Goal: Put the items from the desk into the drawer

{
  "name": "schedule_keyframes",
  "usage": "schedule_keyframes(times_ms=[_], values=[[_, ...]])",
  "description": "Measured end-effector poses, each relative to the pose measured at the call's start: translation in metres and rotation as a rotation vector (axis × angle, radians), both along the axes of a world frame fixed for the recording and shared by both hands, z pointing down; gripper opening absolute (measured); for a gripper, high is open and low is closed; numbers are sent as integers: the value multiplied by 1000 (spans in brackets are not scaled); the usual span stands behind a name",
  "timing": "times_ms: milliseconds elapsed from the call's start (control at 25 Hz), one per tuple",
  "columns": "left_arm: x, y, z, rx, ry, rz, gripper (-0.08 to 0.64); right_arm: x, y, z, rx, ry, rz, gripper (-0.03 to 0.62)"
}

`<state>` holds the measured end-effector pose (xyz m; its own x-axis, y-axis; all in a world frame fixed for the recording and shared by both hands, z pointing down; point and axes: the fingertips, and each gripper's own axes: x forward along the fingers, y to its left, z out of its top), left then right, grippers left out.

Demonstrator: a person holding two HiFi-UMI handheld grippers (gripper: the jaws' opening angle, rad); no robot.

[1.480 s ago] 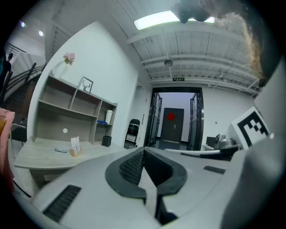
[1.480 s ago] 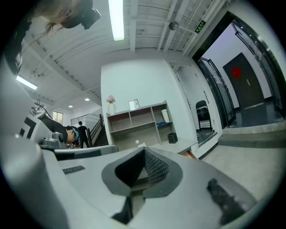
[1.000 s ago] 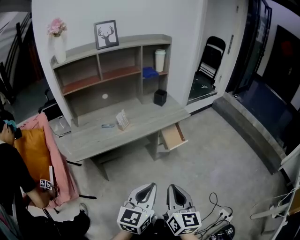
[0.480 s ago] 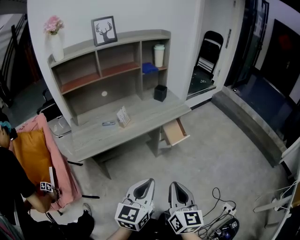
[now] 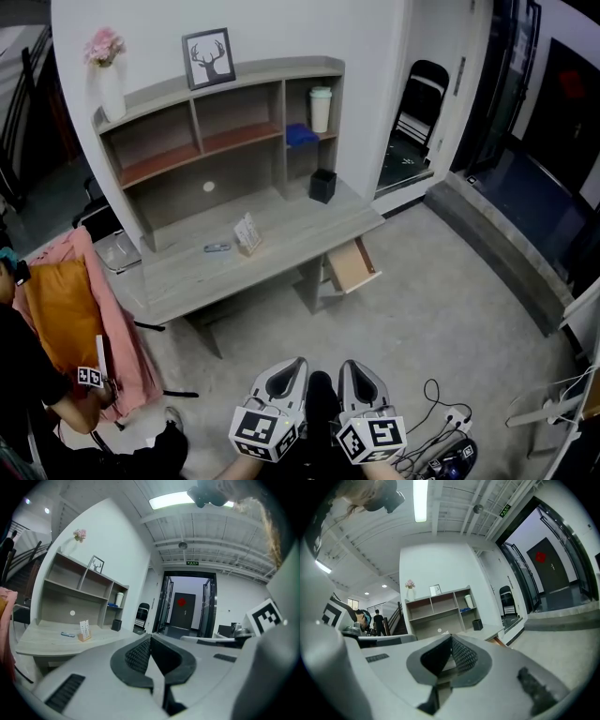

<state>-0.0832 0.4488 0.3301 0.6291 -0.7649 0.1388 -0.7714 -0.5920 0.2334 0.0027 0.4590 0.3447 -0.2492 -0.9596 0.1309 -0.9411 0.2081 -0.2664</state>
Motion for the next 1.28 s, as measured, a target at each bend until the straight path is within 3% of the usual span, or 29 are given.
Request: schedule_keyframes(times_ms=[1280], values=[[33,-194,15,-44,-31,-108,9,23,-206,13,-35,-31,-144,8]])
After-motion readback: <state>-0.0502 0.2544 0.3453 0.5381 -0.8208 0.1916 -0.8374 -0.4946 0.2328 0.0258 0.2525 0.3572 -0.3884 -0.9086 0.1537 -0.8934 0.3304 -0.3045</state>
